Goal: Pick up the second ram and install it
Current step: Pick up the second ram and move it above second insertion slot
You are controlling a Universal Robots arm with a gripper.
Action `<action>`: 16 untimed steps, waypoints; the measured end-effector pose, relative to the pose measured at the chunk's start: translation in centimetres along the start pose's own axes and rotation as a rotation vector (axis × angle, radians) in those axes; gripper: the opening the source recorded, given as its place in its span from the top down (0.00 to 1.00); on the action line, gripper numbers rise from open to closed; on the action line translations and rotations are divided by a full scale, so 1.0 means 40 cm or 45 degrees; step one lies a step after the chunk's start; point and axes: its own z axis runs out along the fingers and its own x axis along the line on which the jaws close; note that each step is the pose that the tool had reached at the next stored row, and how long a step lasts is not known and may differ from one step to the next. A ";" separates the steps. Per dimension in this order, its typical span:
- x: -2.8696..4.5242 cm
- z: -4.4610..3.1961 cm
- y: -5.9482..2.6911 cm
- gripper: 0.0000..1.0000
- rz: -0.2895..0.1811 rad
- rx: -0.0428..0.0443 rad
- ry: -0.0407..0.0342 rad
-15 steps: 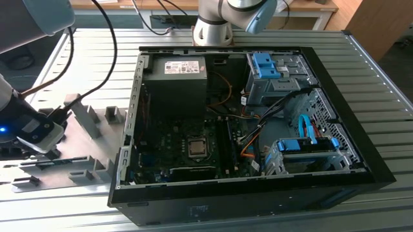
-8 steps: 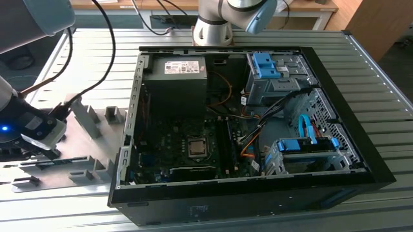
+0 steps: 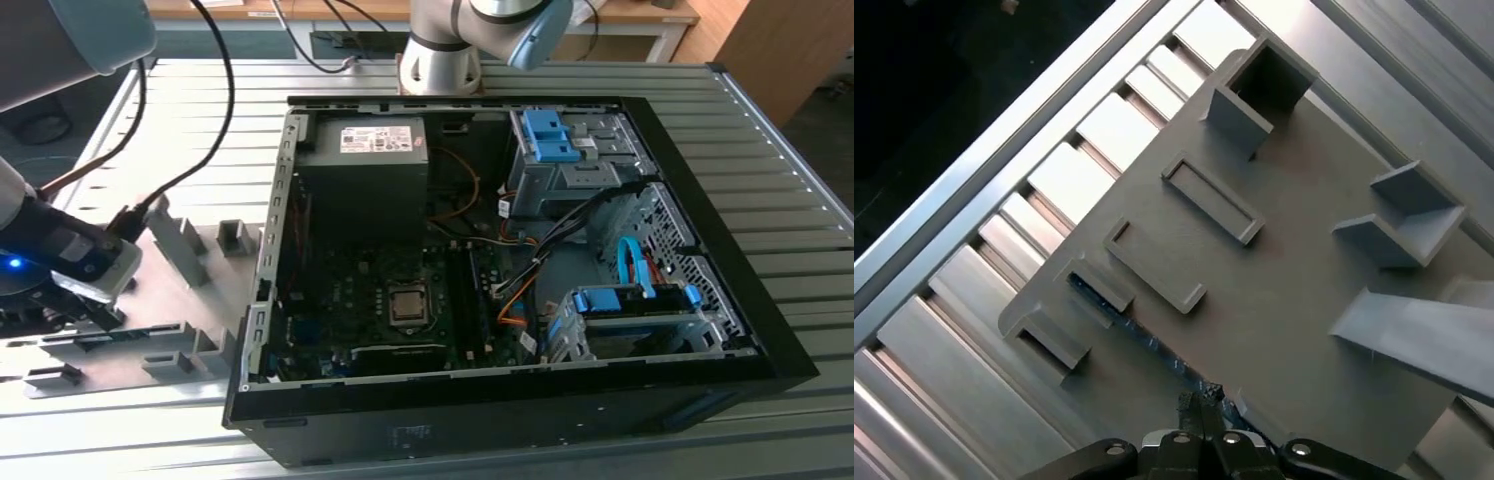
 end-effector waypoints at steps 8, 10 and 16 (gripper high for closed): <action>0.000 0.000 0.000 0.90 -0.102 -0.002 0.0042; 0.000 0.000 0.000 0.90 -0.127 -0.003 0.0051; 0.000 0.000 0.000 0.90 -0.199 -0.005 0.0080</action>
